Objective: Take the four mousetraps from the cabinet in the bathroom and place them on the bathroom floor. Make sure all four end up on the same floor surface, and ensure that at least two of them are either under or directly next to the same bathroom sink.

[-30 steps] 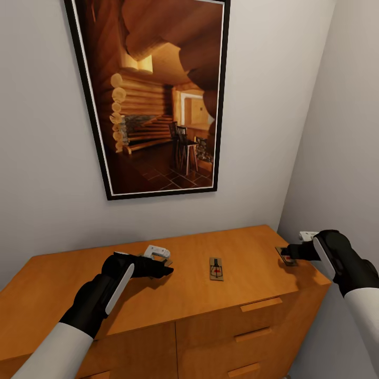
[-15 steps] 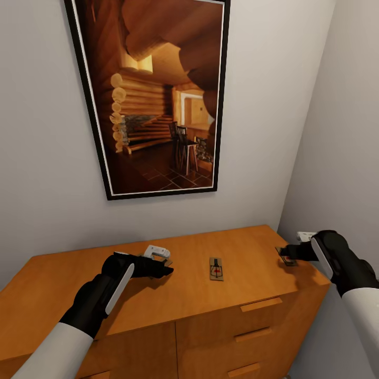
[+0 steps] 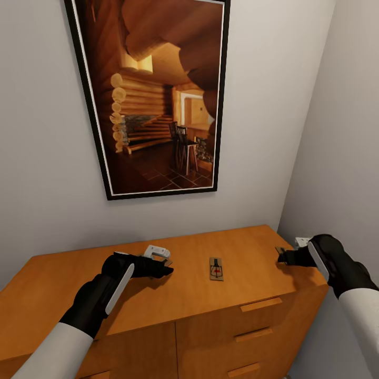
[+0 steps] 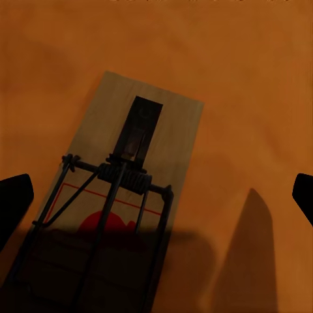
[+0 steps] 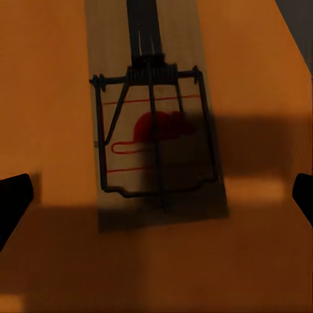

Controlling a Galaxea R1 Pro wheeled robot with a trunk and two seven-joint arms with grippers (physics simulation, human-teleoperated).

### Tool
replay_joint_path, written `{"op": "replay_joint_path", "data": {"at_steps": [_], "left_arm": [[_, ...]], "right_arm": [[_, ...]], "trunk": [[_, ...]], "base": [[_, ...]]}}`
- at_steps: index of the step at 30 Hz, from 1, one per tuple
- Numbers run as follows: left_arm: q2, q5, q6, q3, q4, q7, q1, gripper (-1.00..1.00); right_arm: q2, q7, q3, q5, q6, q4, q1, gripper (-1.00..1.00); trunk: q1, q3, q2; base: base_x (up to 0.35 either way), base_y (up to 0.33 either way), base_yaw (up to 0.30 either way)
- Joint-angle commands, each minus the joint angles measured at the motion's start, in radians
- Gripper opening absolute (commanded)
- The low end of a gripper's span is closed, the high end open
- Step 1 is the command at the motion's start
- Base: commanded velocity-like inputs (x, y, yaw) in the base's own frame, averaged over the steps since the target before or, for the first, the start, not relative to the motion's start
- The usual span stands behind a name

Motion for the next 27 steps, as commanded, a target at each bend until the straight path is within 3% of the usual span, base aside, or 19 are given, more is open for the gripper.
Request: {"op": "replay_joint_path", "data": {"at_steps": [1, 27], "left_arm": [[0.001, 0.01, 0.005, -0.002, -0.001, 0.005, -0.001, 1.0], [0.001, 0.01, 0.005, -0.001, 0.001, 0.005, -0.001, 1.0]], "right_arm": [[0.0, -0.005, 0.001, -0.008, 0.004, 0.004, -0.001, 1.0], [-0.003, -0.003, 0.001, -0.003, 0.004, 0.025, -0.001, 1.0]], "trunk": [[0.0, -0.001, -0.001], [0.0, -0.001, -0.001]], "base": [[0.0, 0.0, 0.0], [0.0, 0.0, 0.0]]}}
